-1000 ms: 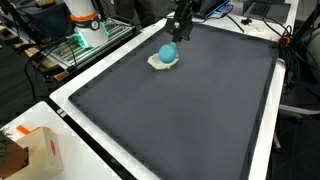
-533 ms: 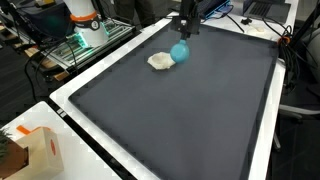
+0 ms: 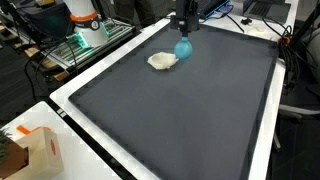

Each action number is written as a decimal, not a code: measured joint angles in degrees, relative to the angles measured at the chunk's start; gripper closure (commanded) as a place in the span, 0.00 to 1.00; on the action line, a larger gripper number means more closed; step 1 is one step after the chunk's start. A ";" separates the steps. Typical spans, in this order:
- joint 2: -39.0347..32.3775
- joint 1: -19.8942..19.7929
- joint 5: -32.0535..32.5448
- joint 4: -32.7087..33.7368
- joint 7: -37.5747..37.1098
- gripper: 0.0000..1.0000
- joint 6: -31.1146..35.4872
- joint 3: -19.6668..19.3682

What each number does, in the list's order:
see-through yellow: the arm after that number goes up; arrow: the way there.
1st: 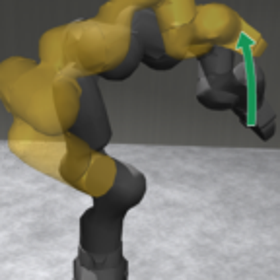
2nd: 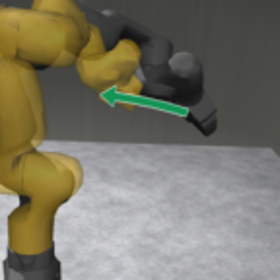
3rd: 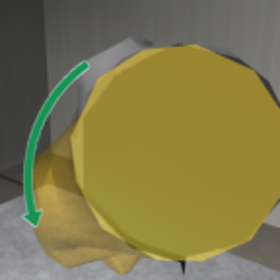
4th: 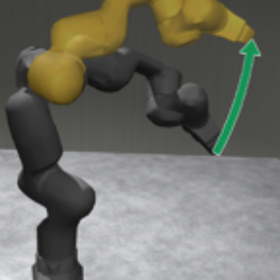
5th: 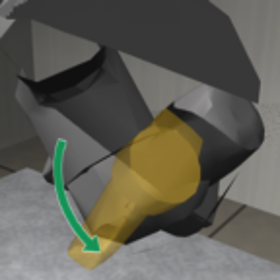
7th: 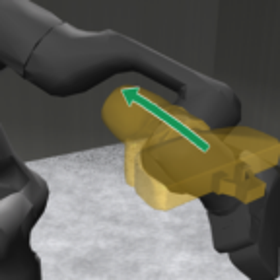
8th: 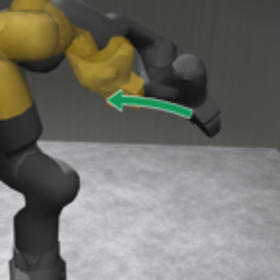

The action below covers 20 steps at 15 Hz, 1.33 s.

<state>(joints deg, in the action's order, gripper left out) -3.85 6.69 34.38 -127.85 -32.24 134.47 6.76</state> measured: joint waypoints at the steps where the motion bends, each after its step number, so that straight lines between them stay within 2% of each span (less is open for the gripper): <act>1: 0.72 -0.38 -2.82 -0.77 2.00 0.75 1.33 -0.35; 7: 3.63 -2.29 -24.46 -3.82 17.33 0.75 7.29 -2.22; 13: 4.44 -3.50 -47.74 -4.88 33.31 0.75 7.49 -3.70; 20: 4.38 -5.59 -62.82 -4.91 41.36 0.75 0.20 -6.24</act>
<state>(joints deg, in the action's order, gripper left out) 0.53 1.10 -28.45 -132.76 9.13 134.67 0.52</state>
